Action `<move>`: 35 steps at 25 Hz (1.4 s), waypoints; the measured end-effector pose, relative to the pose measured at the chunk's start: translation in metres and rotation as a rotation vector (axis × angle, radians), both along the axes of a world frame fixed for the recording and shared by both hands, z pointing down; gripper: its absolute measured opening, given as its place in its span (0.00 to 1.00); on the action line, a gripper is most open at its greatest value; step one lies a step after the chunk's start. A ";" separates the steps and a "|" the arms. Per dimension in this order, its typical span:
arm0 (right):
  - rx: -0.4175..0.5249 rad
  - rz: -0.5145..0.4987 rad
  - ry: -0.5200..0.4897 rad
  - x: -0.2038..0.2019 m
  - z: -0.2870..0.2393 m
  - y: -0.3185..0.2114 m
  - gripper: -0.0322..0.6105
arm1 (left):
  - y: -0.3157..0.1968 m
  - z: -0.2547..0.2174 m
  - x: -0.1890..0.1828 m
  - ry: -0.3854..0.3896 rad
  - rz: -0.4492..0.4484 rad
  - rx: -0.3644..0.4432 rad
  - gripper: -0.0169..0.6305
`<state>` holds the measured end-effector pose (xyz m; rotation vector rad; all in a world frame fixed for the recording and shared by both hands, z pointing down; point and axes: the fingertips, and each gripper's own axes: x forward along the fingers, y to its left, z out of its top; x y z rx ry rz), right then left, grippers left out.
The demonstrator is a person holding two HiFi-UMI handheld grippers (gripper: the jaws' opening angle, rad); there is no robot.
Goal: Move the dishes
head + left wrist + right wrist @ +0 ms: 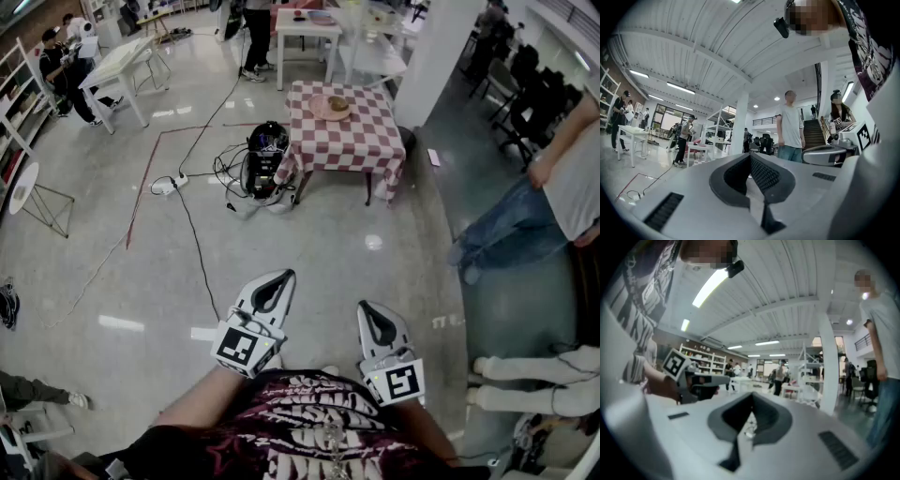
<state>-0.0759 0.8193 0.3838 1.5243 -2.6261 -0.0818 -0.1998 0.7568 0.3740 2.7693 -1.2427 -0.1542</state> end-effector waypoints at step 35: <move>-0.053 0.095 -0.066 -0.017 0.024 -0.052 0.10 | -0.061 0.042 -0.007 0.002 0.115 -0.090 0.07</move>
